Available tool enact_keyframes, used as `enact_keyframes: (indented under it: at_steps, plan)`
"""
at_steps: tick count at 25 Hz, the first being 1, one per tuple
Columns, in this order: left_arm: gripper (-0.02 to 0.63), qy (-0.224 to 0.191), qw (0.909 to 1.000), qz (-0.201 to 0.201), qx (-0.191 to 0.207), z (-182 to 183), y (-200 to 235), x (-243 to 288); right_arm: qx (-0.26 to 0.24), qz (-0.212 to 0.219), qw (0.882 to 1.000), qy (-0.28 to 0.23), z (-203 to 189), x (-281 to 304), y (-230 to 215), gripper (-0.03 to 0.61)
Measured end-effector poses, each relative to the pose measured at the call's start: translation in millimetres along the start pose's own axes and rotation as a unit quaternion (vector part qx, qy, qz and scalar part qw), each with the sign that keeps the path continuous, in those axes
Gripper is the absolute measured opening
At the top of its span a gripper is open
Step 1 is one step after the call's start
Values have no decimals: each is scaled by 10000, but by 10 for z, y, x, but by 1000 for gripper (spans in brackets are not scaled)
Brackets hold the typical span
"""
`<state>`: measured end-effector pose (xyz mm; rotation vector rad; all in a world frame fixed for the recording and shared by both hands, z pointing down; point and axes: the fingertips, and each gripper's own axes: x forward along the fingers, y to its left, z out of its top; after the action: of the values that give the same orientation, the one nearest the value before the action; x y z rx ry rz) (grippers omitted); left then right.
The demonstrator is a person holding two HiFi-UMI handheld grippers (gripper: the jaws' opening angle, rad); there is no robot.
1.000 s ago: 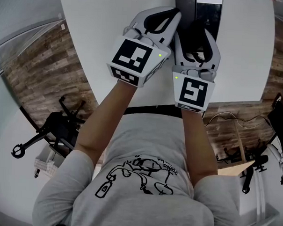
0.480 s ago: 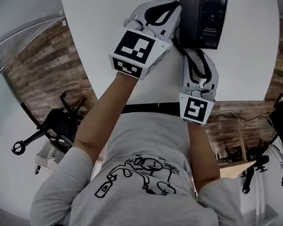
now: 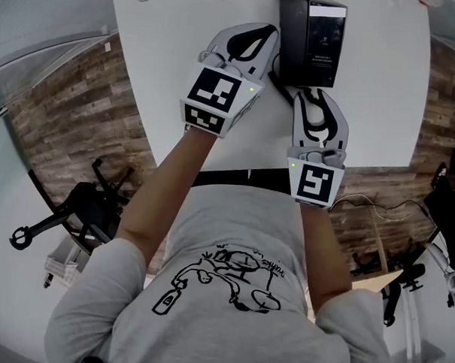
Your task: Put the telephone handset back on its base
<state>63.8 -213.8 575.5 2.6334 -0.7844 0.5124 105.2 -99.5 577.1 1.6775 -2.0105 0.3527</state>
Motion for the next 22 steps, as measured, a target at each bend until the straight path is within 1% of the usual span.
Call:
enact_keyframes:
  at_steps: [5, 10, 16, 22]
  plan:
    - [3, -316, 9992, 212, -120, 242, -109, -398, 70, 178, 9995, -254, 335, -200, -196, 109]
    - [3, -596, 9966, 514, -255, 506, -286, -878, 160, 350, 9980, -495, 811, -468, -390, 97]
    - [3, -997, 9927, 682, 37, 961, -562, -1372, 193, 644, 9946, -790, 1331, -822, -494, 86]
    - [3, -1414, 9858, 888, 189, 1422, -748, -1805, 136, 885, 9899, -1097, 1758, -1221, -514, 81]
